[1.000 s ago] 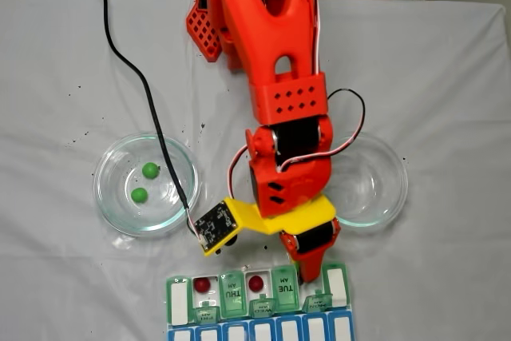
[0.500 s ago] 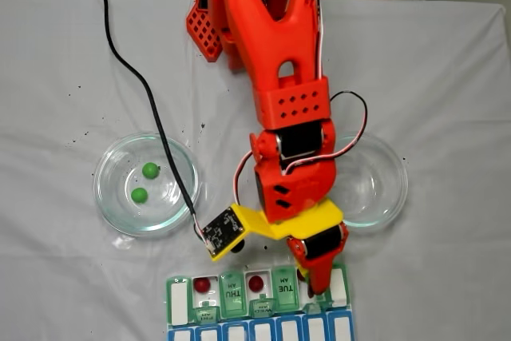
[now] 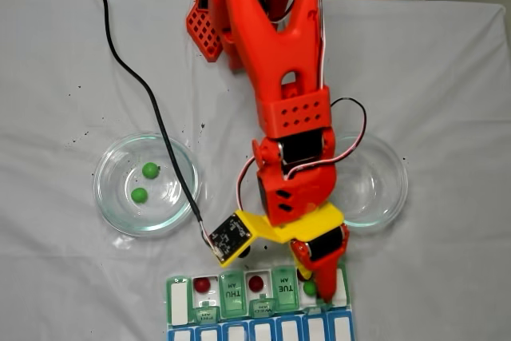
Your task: Sort medicines into box.
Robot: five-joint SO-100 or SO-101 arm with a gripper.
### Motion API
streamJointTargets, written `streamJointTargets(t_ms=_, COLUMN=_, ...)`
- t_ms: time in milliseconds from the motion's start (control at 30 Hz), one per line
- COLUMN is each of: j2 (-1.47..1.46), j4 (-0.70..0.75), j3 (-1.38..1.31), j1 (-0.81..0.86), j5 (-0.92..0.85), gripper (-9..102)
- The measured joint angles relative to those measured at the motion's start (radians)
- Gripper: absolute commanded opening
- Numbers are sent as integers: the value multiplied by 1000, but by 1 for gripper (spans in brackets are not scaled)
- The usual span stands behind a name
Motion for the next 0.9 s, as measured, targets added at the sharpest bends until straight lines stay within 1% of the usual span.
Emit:
streamJointTargets(t_ms=100, j2=0, j4=2, j3=0, j1=0, j5=0, gripper=26)
streamJointTargets(t_ms=167, j2=0, j4=15, j3=0, j1=0, j5=0, gripper=24)
streamJointTargets(t_ms=267, j2=14, j4=41, j3=0, j1=0, j5=0, gripper=13)
streamJointTargets(t_ms=300, j2=28, j4=58, j3=0, j1=0, j5=0, gripper=5)
streamJointTargets(t_ms=333, j2=44, j4=80, j3=0, j1=0, j5=3, gripper=0)
streamJointTargets(t_ms=433, j2=132, j4=175, j3=0, j1=8, j5=9, gripper=0)
streamJointTargets(t_ms=567, j2=273, j4=356, j3=-2, j1=44, j5=-2, gripper=0)
streamJointTargets(t_ms=667, j2=334, j4=538, j3=-51, j1=81, j5=-32, gripper=0)
streamJointTargets(t_ms=700, j2=347, j4=623, j3=-86, j1=100, j5=-49, gripper=0)
streamJointTargets(t_ms=900, j2=353, j4=980, j3=-244, j1=216, j5=-170, gripper=0)
